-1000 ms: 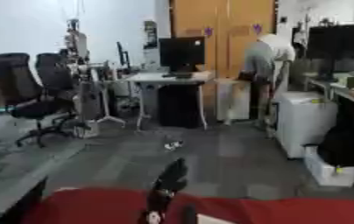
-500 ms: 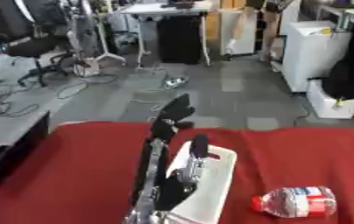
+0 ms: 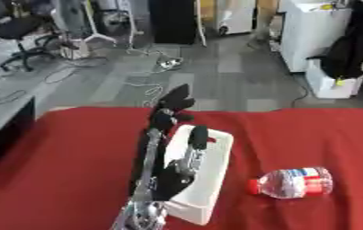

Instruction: Pick up objects on the table and place them in the box.

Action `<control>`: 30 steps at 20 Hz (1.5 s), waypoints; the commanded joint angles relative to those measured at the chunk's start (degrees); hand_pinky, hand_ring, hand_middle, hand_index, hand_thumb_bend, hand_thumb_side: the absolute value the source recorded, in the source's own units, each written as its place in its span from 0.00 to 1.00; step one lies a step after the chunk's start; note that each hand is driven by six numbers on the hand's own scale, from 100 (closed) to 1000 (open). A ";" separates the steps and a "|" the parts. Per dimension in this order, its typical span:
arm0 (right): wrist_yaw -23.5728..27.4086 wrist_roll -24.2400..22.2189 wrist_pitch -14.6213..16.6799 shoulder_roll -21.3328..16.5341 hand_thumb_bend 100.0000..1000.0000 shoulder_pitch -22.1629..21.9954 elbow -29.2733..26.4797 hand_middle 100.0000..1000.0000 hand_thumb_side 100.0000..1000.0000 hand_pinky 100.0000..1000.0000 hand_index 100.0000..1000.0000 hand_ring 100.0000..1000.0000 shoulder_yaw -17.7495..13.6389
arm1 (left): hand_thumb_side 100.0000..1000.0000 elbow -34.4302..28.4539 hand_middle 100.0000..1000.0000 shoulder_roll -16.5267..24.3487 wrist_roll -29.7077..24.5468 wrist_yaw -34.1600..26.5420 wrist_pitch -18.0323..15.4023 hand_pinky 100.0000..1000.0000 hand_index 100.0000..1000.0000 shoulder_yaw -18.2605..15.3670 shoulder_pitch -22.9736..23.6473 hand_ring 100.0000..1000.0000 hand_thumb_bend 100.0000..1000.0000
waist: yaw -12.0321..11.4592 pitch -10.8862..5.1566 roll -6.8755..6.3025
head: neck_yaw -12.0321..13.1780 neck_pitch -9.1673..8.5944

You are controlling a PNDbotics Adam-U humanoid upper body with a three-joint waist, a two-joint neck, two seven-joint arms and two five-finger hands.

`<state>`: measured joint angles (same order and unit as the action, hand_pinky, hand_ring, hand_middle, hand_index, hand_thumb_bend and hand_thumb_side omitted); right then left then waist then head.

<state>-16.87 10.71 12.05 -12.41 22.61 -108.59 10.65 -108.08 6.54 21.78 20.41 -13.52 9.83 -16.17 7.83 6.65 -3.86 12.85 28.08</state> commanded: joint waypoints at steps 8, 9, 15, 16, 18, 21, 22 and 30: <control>-0.49 -6.77 -0.71 -9.11 0.00 1.62 1.60 0.73 0.74 0.51 0.80 0.62 -0.67 | 0.73 -1.00 0.85 1.40 -0.75 0.07 0.08 0.66 0.88 -0.09 -0.03 0.80 0.22 | 0.78 -0.41 0.56 | -2.42 0.22; -0.36 -6.89 -0.81 -9.14 0.00 1.64 1.74 0.73 0.74 0.51 0.80 0.62 -0.72 | 0.73 -0.97 0.85 1.44 -0.74 0.12 0.14 0.66 0.88 -0.11 0.05 0.80 0.22 | 1.00 -0.43 0.52 | -2.66 0.18; -2.46 -11.62 -1.35 -10.66 0.00 3.01 4.22 0.74 0.72 0.52 0.81 0.64 0.42 | 0.74 -0.93 0.84 1.67 -0.92 0.35 0.50 0.65 0.88 -0.22 0.95 0.79 0.22 | 2.86 -0.82 0.47 | -3.88 0.33; -3.04 -12.83 -1.42 -11.31 0.00 3.47 5.05 0.72 0.76 0.51 0.80 0.63 0.83 | 0.74 -0.91 0.84 1.69 -1.00 0.39 0.56 0.65 0.88 -0.16 1.10 0.79 0.22 | 2.99 -0.93 0.54 | -3.93 0.35; -3.66 -14.58 -1.39 -12.48 0.00 4.50 6.76 0.63 0.73 0.48 0.78 0.57 1.50 | 0.74 -0.91 0.84 1.75 -1.20 0.39 0.62 0.65 0.87 -0.02 1.32 0.79 0.22 | 2.98 -1.16 0.64 | -3.86 0.37; -4.49 -17.98 -1.13 -14.50 0.00 6.46 9.67 0.62 0.72 0.44 0.78 0.54 2.68 | 0.74 -0.99 0.84 1.87 -1.49 0.27 0.65 0.64 0.87 0.15 1.59 0.78 0.21 | 2.72 -1.50 0.70 | -3.29 0.31; -4.99 -19.50 -0.90 -15.23 0.00 7.38 10.75 0.62 0.72 0.44 0.78 0.54 3.10 | 0.74 -1.01 0.83 1.90 -1.59 0.21 0.67 0.64 0.87 0.20 1.68 0.78 0.21 | 2.64 -1.63 0.74 | -3.15 0.31; -9.34 -27.74 2.32 -17.35 0.00 15.63 19.89 0.69 0.75 0.47 0.81 0.59 6.03 | 0.74 -1.09 0.83 1.98 -2.26 -0.17 0.78 0.64 0.87 0.51 2.19 0.78 0.21 | 2.30 -2.39 0.97 | -3.69 0.12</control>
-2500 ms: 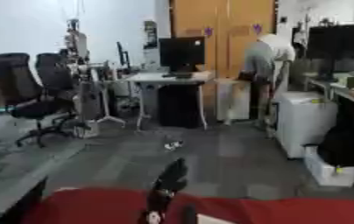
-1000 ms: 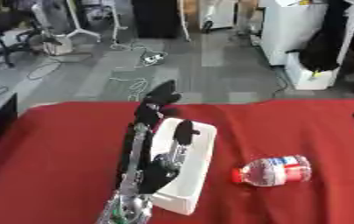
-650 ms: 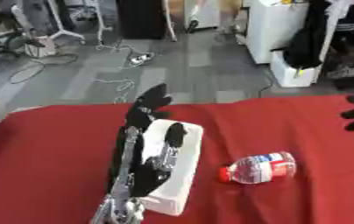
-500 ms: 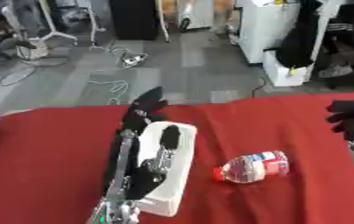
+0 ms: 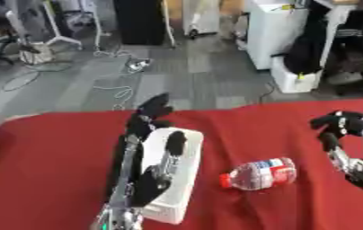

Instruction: Pick up objects on the table and place them in the box.

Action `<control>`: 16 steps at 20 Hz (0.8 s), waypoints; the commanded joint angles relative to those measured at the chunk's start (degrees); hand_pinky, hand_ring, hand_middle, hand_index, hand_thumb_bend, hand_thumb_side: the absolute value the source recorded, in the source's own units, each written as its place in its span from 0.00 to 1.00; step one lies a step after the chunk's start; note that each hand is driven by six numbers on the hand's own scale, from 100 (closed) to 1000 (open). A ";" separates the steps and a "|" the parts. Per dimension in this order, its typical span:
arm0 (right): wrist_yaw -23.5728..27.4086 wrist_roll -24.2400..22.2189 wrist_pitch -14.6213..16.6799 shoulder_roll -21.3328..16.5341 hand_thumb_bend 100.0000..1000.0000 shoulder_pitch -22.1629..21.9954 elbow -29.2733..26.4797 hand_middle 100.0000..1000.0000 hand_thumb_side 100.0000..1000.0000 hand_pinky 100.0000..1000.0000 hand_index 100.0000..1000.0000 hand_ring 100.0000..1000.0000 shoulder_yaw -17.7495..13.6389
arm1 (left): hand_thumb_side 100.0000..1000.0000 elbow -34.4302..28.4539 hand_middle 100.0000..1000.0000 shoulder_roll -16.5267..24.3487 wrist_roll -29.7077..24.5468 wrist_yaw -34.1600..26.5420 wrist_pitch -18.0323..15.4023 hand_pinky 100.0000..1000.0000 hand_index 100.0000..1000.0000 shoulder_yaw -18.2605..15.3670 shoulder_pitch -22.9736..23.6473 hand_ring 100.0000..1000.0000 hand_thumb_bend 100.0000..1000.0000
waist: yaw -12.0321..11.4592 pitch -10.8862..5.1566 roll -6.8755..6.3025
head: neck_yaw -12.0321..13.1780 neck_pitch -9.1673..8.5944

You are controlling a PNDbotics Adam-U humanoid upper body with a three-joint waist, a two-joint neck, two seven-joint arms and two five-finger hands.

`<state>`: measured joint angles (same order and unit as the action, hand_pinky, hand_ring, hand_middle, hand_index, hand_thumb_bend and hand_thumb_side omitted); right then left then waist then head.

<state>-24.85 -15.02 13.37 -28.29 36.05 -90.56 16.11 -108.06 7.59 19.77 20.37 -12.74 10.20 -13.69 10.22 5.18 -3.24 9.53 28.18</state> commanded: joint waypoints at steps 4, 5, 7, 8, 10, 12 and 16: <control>-3.08 -7.12 2.93 -1.26 0.00 5.96 6.96 0.75 0.77 0.51 0.87 0.66 1.97 | 0.74 -1.11 0.82 0.95 -0.50 -0.30 0.01 0.64 0.87 0.28 -0.05 0.78 0.21 | -0.40 -1.21 0.49 | -0.76 -0.17; -3.23 -8.48 3.23 -1.12 0.00 6.90 8.39 0.74 0.77 0.51 0.86 0.65 2.11 | 0.74 -1.10 0.82 0.96 -0.55 -0.34 0.01 0.64 0.87 0.32 0.01 0.78 0.21 | -0.46 -1.28 0.56 | -0.82 -0.21; -3.67 -10.41 3.78 -0.88 0.00 8.52 10.82 0.77 0.76 0.53 0.89 0.69 2.17 | 0.74 -1.07 0.82 0.98 -0.65 -0.41 0.02 0.64 0.87 0.38 0.13 0.77 0.21 | -0.57 -1.39 0.66 | -0.85 -0.23; -4.10 -11.10 4.07 -0.73 0.00 9.29 11.96 0.78 0.74 0.55 0.91 0.71 2.20 | 0.74 -1.05 0.82 0.99 -0.71 -0.44 0.01 0.63 0.87 0.43 0.18 0.77 0.21 | -0.66 -1.43 0.71 | -0.88 -0.23; -5.12 -12.12 4.65 -0.39 0.00 10.47 13.88 0.81 0.71 0.56 0.93 0.73 2.33 | 0.74 -1.01 0.82 1.00 -0.81 -0.48 0.01 0.63 0.87 0.48 0.24 0.77 0.21 | -0.83 -1.47 0.79 | -0.96 -0.21; -6.55 -13.68 5.00 -0.08 0.00 11.38 15.48 0.86 0.67 0.60 0.98 0.77 2.61 | 0.74 -1.01 0.82 1.00 -0.87 -0.52 0.01 0.63 0.87 0.52 0.28 0.77 0.21 | -1.02 -1.50 0.85 | -1.04 -0.17; -10.18 -17.38 4.92 0.53 0.00 13.09 17.77 0.90 0.65 0.63 1.00 0.81 2.79 | 0.74 -0.96 0.82 1.01 -1.01 -0.61 0.02 0.63 0.86 0.64 0.34 0.77 0.21 | -1.36 -1.59 0.95 | -1.23 -0.06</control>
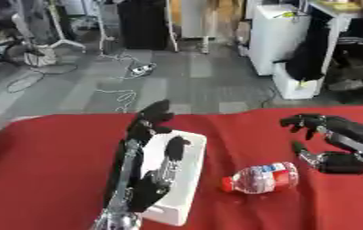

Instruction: Pick up objects on the table and place them in the box.

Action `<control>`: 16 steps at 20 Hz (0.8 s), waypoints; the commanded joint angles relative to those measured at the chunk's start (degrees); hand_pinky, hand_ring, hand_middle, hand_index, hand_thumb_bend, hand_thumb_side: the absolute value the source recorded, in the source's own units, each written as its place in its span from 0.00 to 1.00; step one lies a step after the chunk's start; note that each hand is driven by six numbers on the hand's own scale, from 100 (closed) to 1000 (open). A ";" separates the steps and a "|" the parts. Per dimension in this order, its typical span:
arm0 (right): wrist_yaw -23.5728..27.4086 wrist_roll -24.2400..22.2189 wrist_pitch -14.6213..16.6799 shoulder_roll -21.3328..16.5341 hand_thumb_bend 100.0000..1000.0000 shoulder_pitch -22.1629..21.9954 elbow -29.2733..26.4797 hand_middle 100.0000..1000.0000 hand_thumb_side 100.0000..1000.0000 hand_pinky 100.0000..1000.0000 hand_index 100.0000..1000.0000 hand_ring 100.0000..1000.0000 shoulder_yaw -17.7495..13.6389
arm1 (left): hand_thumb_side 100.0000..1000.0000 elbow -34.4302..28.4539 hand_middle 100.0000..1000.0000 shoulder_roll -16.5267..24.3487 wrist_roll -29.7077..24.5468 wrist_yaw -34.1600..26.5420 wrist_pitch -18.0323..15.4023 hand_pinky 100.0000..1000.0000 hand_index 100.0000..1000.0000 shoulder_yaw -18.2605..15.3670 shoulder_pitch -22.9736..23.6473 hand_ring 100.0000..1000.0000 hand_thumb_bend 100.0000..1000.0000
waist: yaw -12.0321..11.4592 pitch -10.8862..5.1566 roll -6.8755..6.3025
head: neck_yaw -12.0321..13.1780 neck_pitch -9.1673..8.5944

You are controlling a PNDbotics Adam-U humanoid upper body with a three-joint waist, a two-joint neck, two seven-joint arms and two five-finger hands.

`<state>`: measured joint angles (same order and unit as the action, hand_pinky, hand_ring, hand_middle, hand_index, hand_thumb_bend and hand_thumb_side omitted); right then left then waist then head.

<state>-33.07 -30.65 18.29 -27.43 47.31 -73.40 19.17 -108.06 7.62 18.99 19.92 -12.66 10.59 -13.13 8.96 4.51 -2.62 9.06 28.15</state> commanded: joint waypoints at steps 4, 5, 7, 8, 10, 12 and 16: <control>-7.10 -3.50 -0.57 -0.06 0.04 3.21 1.61 0.94 0.65 0.68 1.00 0.86 -0.16 | 0.74 -0.90 0.81 1.02 -0.39 -0.24 -0.07 0.63 0.86 0.40 -0.17 0.77 0.21 | -0.36 -1.02 0.44 | -0.92 0.10; -9.17 -3.92 -0.69 -0.10 0.06 3.62 1.82 0.95 0.65 0.69 1.00 0.87 0.06 | 0.74 -0.88 0.81 1.04 -0.46 -0.27 -0.07 0.63 0.86 0.47 -0.17 0.77 0.21 | -0.44 -1.04 0.49 | -0.97 0.13; -12.84 -4.53 -0.58 0.09 0.06 4.25 2.32 0.96 0.65 0.70 1.00 0.88 0.42 | 0.74 -0.84 0.81 1.08 -0.61 -0.31 -0.08 0.63 0.86 0.58 -0.20 0.77 0.21 | -0.56 -1.10 0.58 | -1.05 0.17; -14.49 -4.79 -0.45 0.21 0.07 4.58 2.65 0.96 0.66 0.70 1.00 0.88 0.61 | 0.74 -0.83 0.81 1.10 -0.68 -0.33 -0.09 0.63 0.86 0.64 -0.21 0.77 0.21 | -0.63 -1.14 0.62 | -1.08 0.21; -17.58 -5.24 -0.04 0.53 0.06 5.23 3.45 0.97 0.67 0.71 1.00 0.89 0.91 | 0.74 -0.82 0.81 1.12 -0.84 -0.39 -0.11 0.63 0.86 0.75 -0.24 0.76 0.21 | -0.80 -1.23 0.68 | -1.14 0.28; -19.82 -5.23 0.43 0.87 0.06 5.76 4.38 0.97 0.68 0.71 1.00 0.89 1.00 | 0.74 -0.78 0.81 1.16 -0.98 -0.45 -0.12 0.63 0.86 0.86 -0.26 0.76 0.21 | -1.01 -1.33 0.72 | -1.18 0.33; -23.71 -4.83 0.86 1.61 0.07 6.68 6.80 0.97 0.68 0.72 1.00 0.90 1.07 | 0.74 -0.74 0.81 1.22 -1.31 -0.59 -0.15 0.63 0.86 1.09 -0.33 0.76 0.21 | -1.50 -1.47 0.76 | -1.08 0.41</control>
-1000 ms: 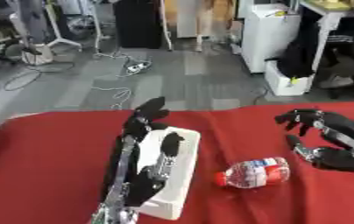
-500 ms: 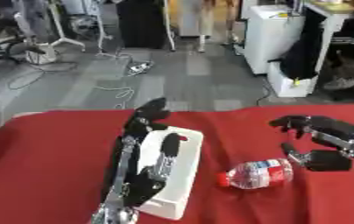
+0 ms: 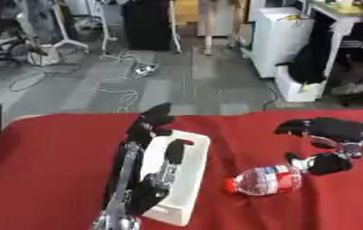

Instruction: Pick up objects on the table and place them in the box.

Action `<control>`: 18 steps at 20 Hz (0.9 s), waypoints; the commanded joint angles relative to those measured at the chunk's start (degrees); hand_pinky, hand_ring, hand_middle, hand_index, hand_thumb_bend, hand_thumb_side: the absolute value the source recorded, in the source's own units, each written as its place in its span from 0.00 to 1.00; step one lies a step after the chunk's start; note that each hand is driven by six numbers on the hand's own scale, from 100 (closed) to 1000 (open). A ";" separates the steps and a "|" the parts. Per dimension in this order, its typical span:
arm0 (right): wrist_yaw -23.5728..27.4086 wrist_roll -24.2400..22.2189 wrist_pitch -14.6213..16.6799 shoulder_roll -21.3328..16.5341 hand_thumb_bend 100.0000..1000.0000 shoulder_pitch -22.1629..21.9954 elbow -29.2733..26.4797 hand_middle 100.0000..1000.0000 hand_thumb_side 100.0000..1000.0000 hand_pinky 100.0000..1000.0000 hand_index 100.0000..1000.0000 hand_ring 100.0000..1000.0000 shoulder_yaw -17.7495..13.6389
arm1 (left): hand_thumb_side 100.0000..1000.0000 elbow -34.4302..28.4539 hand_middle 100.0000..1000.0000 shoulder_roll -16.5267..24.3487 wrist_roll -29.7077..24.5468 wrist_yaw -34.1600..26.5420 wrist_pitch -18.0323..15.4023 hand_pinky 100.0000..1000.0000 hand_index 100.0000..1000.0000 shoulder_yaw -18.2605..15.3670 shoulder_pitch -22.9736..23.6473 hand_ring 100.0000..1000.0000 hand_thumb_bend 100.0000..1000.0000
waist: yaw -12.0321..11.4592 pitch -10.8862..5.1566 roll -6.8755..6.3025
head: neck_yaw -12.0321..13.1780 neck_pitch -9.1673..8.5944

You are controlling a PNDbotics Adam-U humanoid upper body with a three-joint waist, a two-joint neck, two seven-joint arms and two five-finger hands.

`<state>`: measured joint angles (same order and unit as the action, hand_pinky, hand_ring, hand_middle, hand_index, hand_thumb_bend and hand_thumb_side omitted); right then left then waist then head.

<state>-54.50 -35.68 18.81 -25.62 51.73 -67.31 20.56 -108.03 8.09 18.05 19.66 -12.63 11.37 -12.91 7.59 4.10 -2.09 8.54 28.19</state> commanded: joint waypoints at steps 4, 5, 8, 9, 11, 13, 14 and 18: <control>-6.91 0.73 0.35 0.63 0.07 2.79 2.48 0.96 0.69 0.72 1.00 0.90 0.03 | 0.74 -0.68 0.81 0.76 -0.59 -0.40 -0.16 0.64 0.86 0.39 -0.61 0.76 0.20 | -0.42 -1.21 0.26 | -0.28 0.63; -8.14 0.89 0.22 0.78 0.07 2.82 2.74 0.96 0.69 0.72 1.00 0.90 0.18 | 0.74 -0.62 0.81 0.77 -0.62 -0.39 -0.13 0.64 0.87 0.38 -0.57 0.76 0.20 | -0.44 -1.30 0.26 | -0.07 0.76; -11.02 1.56 0.02 1.20 0.06 2.77 3.47 0.96 0.69 0.72 1.00 0.90 0.55 | 0.74 -0.37 0.81 0.81 -0.65 -0.29 -0.05 0.64 0.87 0.26 -0.39 0.76 0.20 | -0.37 -1.66 0.28 | 0.65 1.08; -11.60 1.71 0.15 1.29 0.06 2.75 3.70 0.96 0.69 0.72 1.00 0.90 0.69 | 0.74 -0.28 0.81 0.82 -0.62 -0.24 -0.02 0.64 0.87 0.18 -0.32 0.76 0.20 | -0.28 -1.83 0.33 | 0.89 1.20; -12.38 1.80 0.52 1.41 0.06 2.74 4.02 0.96 0.69 0.72 1.00 0.90 0.98 | 0.74 -0.08 0.81 0.86 -0.55 -0.05 0.02 0.64 0.87 0.00 -0.22 0.76 0.20 | -0.07 -2.14 0.44 | 1.25 1.46; -12.95 1.80 0.84 1.40 0.06 2.69 4.17 0.95 0.69 0.72 1.00 0.90 1.27 | 0.74 0.15 0.81 0.91 -0.45 0.23 0.08 0.64 0.87 -0.22 -0.15 0.76 0.20 | 0.11 -2.42 0.52 | 1.48 1.82; -13.12 1.82 1.01 1.30 0.06 2.58 4.12 0.95 0.69 0.72 1.00 0.90 1.48 | 0.74 0.28 0.81 0.95 -0.38 0.39 0.12 0.64 0.87 -0.34 -0.14 0.76 0.20 | 0.18 -2.55 0.56 | 1.56 1.98; -12.57 1.92 1.89 0.75 0.04 1.73 2.59 0.94 0.69 0.71 1.00 0.89 2.95 | 0.74 0.87 0.81 1.09 -0.02 1.04 0.26 0.64 0.87 -0.86 -0.23 0.76 0.20 | 0.46 -2.95 0.74 | 1.97 2.39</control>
<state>-67.12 -33.85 20.32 -23.69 52.71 -63.51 23.44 -106.61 8.16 17.88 20.16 -12.36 11.09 -12.67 8.03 2.00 -1.63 9.91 30.49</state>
